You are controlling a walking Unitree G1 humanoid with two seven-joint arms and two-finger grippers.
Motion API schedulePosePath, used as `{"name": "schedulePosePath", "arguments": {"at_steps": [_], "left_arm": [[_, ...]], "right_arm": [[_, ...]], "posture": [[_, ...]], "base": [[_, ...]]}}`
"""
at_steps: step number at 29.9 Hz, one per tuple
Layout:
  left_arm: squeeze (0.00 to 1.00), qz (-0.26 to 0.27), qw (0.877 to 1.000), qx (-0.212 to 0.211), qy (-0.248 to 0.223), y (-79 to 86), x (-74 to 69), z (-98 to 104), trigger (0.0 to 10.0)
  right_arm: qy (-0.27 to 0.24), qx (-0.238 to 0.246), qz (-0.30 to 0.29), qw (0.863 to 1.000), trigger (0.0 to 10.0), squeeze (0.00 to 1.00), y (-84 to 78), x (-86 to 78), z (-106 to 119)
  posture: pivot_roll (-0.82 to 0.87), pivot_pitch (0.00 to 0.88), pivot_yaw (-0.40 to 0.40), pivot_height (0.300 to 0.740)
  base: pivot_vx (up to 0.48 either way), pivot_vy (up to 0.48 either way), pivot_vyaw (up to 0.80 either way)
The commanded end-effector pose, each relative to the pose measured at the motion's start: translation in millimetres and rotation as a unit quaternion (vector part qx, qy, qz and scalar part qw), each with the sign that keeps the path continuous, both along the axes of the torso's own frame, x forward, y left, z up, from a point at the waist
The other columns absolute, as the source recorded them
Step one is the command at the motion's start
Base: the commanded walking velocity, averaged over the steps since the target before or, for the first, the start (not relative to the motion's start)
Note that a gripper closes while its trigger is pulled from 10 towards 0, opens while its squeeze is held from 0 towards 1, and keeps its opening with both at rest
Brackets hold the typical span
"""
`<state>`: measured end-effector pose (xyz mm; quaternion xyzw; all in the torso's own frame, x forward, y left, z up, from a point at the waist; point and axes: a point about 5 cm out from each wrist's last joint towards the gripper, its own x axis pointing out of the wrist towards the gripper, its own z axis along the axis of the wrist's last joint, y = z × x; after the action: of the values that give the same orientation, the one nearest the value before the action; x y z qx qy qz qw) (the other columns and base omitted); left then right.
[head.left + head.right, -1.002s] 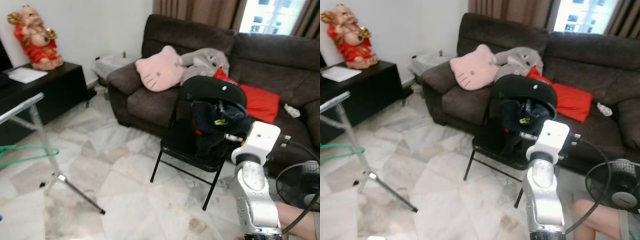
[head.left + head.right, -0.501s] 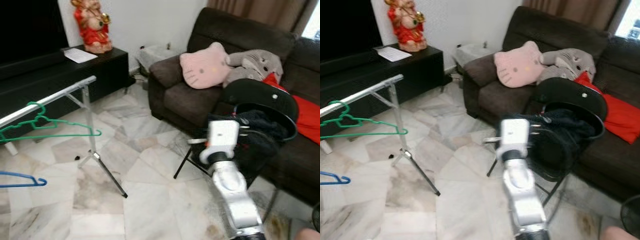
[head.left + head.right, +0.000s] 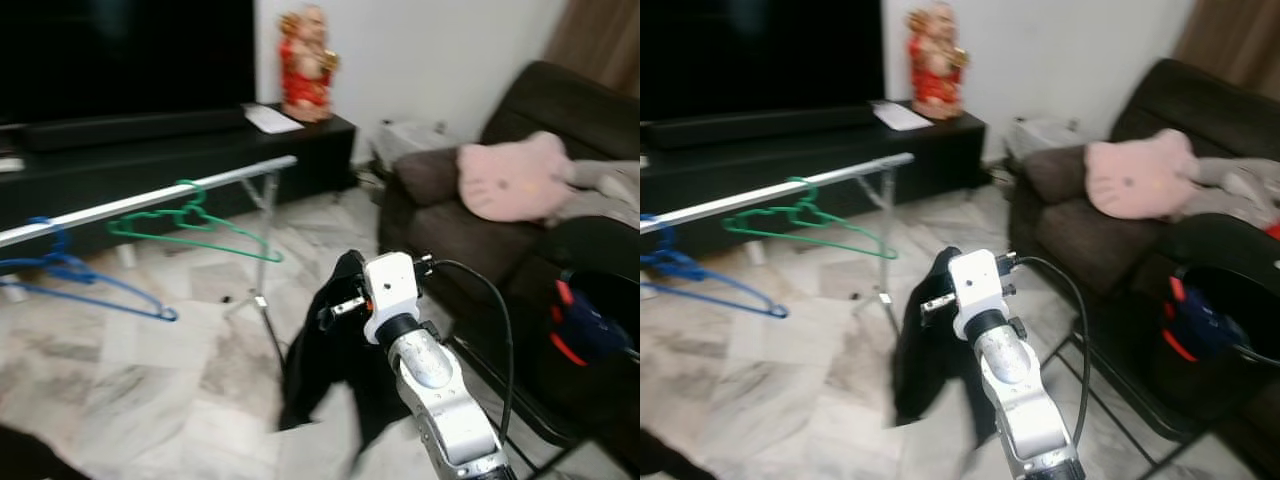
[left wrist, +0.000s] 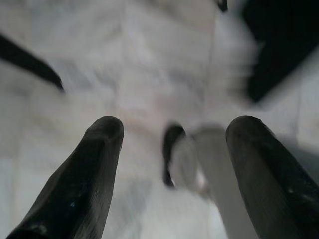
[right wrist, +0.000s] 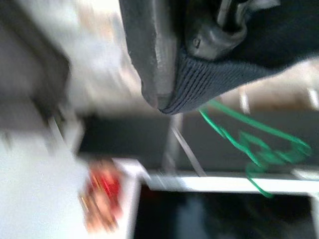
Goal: Hang hanger
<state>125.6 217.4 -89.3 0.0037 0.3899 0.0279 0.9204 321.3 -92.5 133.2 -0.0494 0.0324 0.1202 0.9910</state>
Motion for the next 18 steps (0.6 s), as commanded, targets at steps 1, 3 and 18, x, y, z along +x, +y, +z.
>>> {"name": "schedulePosePath", "arguments": {"at_steps": [1,3,18], "left_arm": [[0.0,0.002,1.0,0.002,-0.001,0.0,0.1,0.0,10.0],[0.0,0.007,1.0,0.004,-0.001,0.2,-0.8,-0.2,10.0],[0.0,0.04,0.999,0.023,-0.026,17.2,1.6,6.0,10.0]], "right_arm": [[0.029,0.017,-0.064,0.997,10.0,0.0,-17.9,5.6,-4.8],[0.056,0.035,-0.122,0.99,10.0,0.0,-31.4,7.2,-12.8],[0.092,0.073,-0.149,0.982,10.0,0.0,-31.0,8.7,-22.3]], "posture": [[0.14,0.0,-0.115,0.74],[0.15,0.0,-0.118,0.74],[0.18,0.0,-0.108,0.74]], "base": [[0.0,0.0,0.0],[0.0,0.0,0.0],[0.0,0.0,0.0]]}}
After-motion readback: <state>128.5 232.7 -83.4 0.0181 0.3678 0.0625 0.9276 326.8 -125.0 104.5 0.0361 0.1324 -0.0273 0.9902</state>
